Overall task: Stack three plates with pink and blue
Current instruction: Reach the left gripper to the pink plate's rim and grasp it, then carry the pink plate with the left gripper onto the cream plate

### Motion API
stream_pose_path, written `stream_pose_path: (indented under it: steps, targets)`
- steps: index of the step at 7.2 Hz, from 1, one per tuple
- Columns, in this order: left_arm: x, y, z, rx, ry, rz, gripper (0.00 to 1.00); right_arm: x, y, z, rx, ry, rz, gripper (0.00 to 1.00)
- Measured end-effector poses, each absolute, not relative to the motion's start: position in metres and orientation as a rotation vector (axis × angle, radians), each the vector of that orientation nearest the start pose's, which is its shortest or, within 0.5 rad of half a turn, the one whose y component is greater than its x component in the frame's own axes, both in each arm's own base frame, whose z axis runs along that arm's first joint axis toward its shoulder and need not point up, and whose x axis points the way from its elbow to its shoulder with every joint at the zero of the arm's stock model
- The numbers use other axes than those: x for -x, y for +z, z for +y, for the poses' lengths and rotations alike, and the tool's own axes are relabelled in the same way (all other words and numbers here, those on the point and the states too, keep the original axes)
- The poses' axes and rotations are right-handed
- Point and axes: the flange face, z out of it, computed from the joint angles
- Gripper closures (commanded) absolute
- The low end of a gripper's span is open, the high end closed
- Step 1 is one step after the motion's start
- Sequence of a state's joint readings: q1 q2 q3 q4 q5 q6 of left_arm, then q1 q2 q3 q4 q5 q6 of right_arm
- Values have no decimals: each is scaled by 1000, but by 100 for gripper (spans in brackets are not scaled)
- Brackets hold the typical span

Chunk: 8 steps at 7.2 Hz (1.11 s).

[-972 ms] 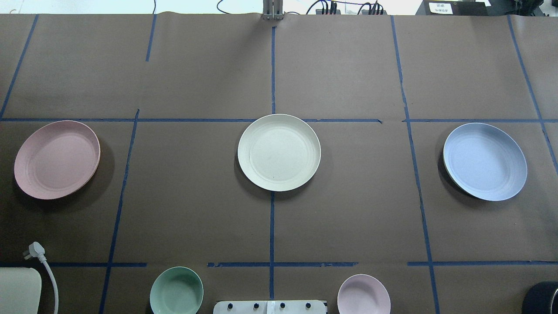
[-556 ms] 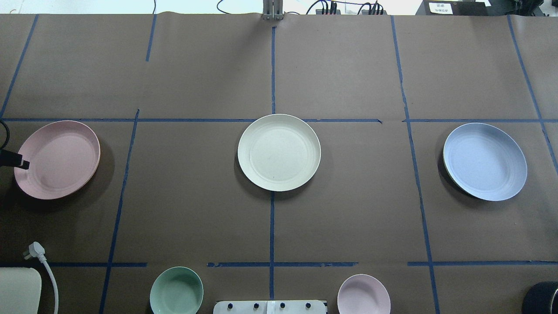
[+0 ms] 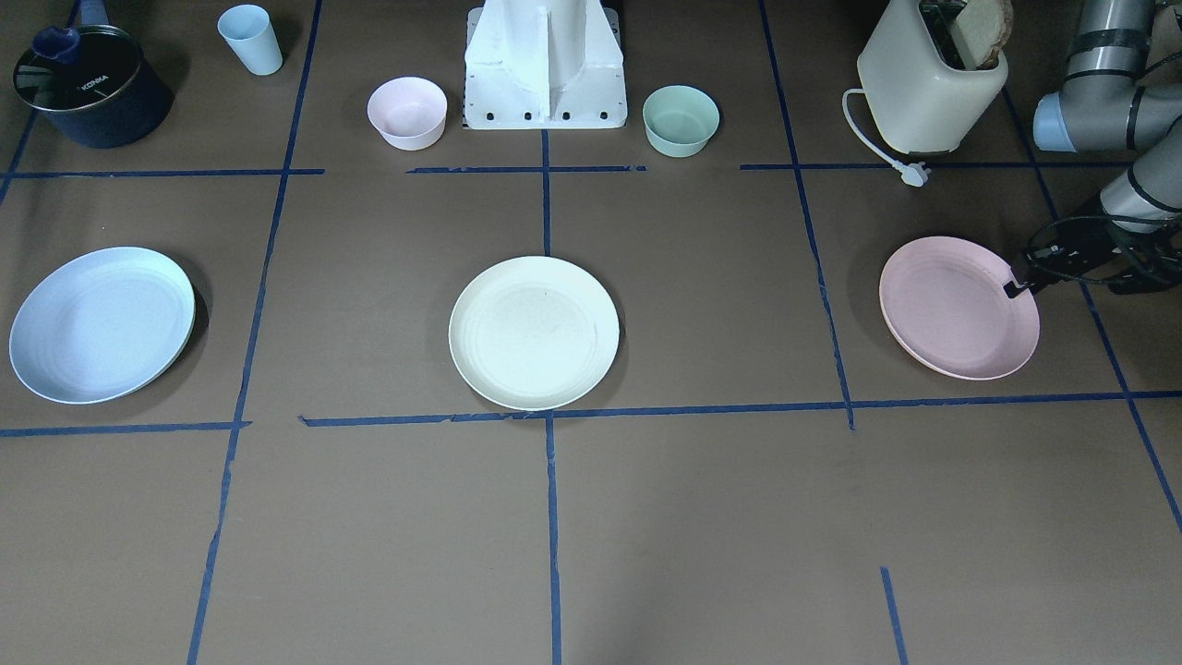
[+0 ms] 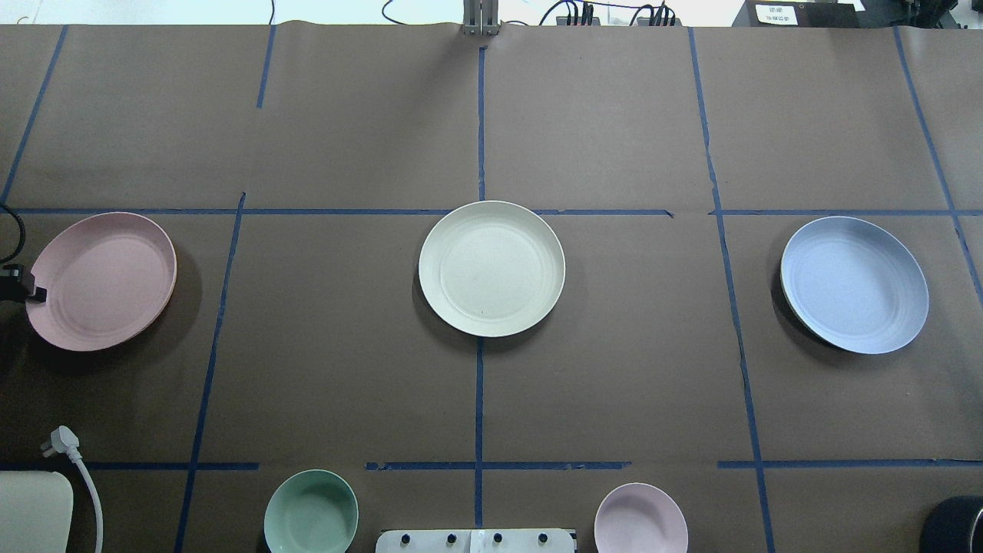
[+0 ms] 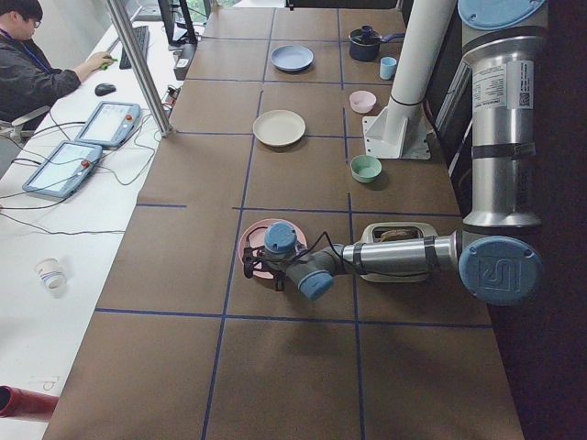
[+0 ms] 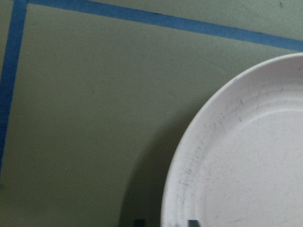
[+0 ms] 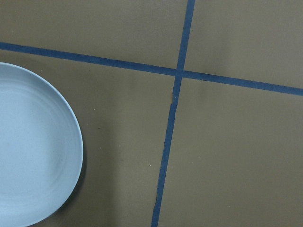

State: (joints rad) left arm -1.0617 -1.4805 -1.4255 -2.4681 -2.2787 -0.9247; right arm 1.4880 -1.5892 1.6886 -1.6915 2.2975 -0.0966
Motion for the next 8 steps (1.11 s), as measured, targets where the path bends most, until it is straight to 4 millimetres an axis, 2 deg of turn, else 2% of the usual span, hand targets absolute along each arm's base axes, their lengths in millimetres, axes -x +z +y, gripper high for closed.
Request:
stream_pose_path:
  steps: [1,2,3,5,6,7,8]
  targets:
    - [-169,673,-443,-30,-154,932,100,-27,625,-484,15,-164,-728,0]
    - [-171,661,-445,-35,-165,948,100,-27,625,-484,15,-164,-728,0]
    - [-177,633,-453,-21,-198,997,100,-27,625,-485,14,-164,-728,0]
    - [-211,539,-489,52,-283,1147,100,-27,625,-485,14,-164,-728,0]
    - [-243,490,-505,70,-294,1198,100,-27,625,-485,14,-164,-728,0]
    - [-286,445,-515,68,-286,1220,100,-27,625,-484,15,-164,-728,0]
    - [-337,401,-519,57,-270,1221,100,-27,626,-484,16,-163,-727,0]
